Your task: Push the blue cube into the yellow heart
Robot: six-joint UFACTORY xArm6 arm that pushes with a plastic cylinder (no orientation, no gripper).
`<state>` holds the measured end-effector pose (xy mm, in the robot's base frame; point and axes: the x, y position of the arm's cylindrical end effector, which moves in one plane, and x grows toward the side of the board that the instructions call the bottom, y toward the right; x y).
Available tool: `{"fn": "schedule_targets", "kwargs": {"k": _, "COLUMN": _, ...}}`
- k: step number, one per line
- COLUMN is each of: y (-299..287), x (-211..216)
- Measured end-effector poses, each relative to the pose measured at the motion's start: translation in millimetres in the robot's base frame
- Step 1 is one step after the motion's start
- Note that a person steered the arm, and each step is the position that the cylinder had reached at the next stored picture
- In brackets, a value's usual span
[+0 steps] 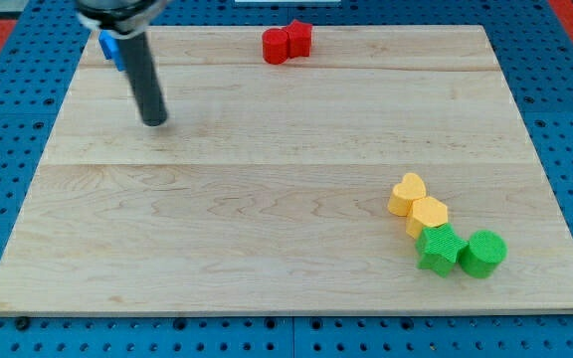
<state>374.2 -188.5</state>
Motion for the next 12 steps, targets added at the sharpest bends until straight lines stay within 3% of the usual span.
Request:
{"fn": "schedule_targets", "kwargs": {"k": 1, "y": -68.0, "x": -30.5}}
{"fn": "schedule_targets", "kwargs": {"k": 2, "y": -115.9, "x": -94.4}}
{"fn": "schedule_targets", "kwargs": {"k": 3, "y": -115.4, "x": -110.7}}
{"fn": "schedule_targets", "kwargs": {"k": 4, "y": -96.2, "x": -162.3}}
{"fn": "schedule_targets", "kwargs": {"k": 5, "y": -112.3, "x": -181.8}}
{"fn": "schedule_targets", "kwargs": {"k": 9, "y": 24.6, "x": -84.1}}
{"fn": "schedule_targets", "kwargs": {"k": 10, "y": 17.9, "x": -40.2}}
{"fn": "schedule_targets", "kwargs": {"k": 11, "y": -9.3, "x": -57.2}}
{"fn": "schedule_targets", "kwargs": {"k": 12, "y": -53.8, "x": -101.0}}
